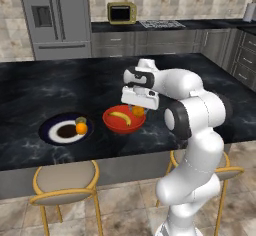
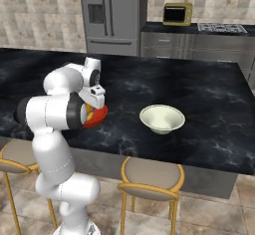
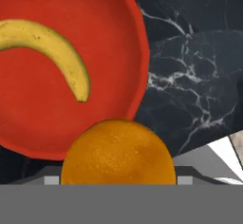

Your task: Take the fruits from the plate on the dining counter and place two fruits in each bowl.

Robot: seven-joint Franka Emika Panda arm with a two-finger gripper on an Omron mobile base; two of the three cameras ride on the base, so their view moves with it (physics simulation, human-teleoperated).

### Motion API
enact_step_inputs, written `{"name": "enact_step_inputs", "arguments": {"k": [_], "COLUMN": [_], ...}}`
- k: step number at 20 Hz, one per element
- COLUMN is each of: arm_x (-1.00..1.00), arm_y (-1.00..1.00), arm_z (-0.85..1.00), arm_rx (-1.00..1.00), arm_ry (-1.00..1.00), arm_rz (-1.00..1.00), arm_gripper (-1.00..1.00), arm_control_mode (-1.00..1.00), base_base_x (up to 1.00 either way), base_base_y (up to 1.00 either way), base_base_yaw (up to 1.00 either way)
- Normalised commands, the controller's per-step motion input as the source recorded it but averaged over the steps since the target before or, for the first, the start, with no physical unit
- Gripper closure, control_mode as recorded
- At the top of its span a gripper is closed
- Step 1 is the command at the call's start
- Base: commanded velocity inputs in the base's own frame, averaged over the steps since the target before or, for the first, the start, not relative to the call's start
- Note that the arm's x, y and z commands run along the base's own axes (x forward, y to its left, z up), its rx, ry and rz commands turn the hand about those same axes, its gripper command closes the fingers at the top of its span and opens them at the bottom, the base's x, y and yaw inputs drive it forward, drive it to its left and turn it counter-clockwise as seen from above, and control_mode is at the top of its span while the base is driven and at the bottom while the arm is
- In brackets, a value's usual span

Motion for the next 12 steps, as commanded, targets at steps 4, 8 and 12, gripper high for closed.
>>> {"name": "enact_step_inputs", "arguments": {"k": [4,8,12], "arm_x": [0.0,0.0,0.0], "arm_y": [0.0,0.0,0.0], "arm_z": [0.0,0.0,0.0], "arm_rx": [0.0,0.0,0.0], "arm_ry": [0.0,0.0,0.0], "arm_rz": [0.0,0.0,0.0], "arm_gripper": [1.0,1.0,1.0], "arm_control_mode": [1.0,1.0,1.0], "base_base_x": [0.73,0.6,0.08], "base_base_y": [-0.29,-0.17,-0.04], "base_base_yaw": [0.09,0.05,0.0]}}
